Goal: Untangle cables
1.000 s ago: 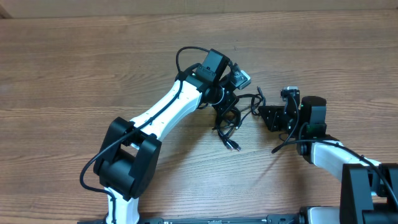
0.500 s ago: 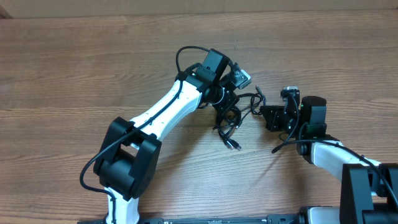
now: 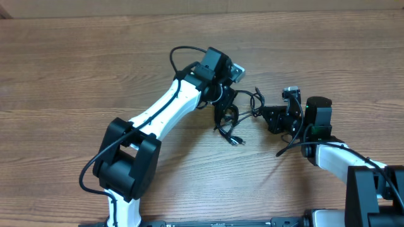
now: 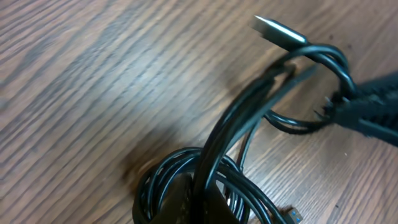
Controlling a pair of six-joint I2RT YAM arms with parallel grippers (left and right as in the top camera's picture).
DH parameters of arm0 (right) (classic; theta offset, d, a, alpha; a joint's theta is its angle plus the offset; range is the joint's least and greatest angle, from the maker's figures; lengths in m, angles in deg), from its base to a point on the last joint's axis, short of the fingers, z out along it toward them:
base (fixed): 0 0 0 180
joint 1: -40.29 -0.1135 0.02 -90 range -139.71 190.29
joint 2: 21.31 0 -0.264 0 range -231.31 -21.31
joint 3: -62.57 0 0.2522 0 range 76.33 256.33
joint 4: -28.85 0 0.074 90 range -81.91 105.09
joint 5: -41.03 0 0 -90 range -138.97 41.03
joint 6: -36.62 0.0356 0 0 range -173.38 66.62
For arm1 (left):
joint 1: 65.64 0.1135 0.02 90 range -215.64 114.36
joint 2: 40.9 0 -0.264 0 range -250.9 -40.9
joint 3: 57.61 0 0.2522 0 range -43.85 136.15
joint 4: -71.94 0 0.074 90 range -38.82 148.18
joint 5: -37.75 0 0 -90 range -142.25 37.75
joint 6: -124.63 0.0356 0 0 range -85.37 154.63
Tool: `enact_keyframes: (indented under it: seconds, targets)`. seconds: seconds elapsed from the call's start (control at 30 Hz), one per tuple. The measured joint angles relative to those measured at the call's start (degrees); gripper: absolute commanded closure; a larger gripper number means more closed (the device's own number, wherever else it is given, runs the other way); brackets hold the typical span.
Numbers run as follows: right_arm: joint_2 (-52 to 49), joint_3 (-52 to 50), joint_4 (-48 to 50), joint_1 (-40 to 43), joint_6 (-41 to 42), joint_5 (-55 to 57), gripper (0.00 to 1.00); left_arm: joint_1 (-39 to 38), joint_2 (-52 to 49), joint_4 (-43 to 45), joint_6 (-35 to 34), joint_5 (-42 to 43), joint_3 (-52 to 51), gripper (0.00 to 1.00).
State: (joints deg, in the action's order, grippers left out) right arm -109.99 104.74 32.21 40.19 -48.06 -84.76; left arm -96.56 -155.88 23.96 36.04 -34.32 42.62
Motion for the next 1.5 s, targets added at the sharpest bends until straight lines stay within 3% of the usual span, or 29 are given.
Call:
enact_keyframes:
  seconds: [0.4,1.5]
  targets:
    - [0.0,0.0,0.1,0.0,-4.5,-5.5,0.96,1.9,0.0,0.0,-7.6,-0.2,0.0,0.95]
    - [0.0,0.0,0.6,0.0,-18.4,-22.5,0.96,4.3,0.0,1.3,-15.7,-1.1,0.0,0.96]
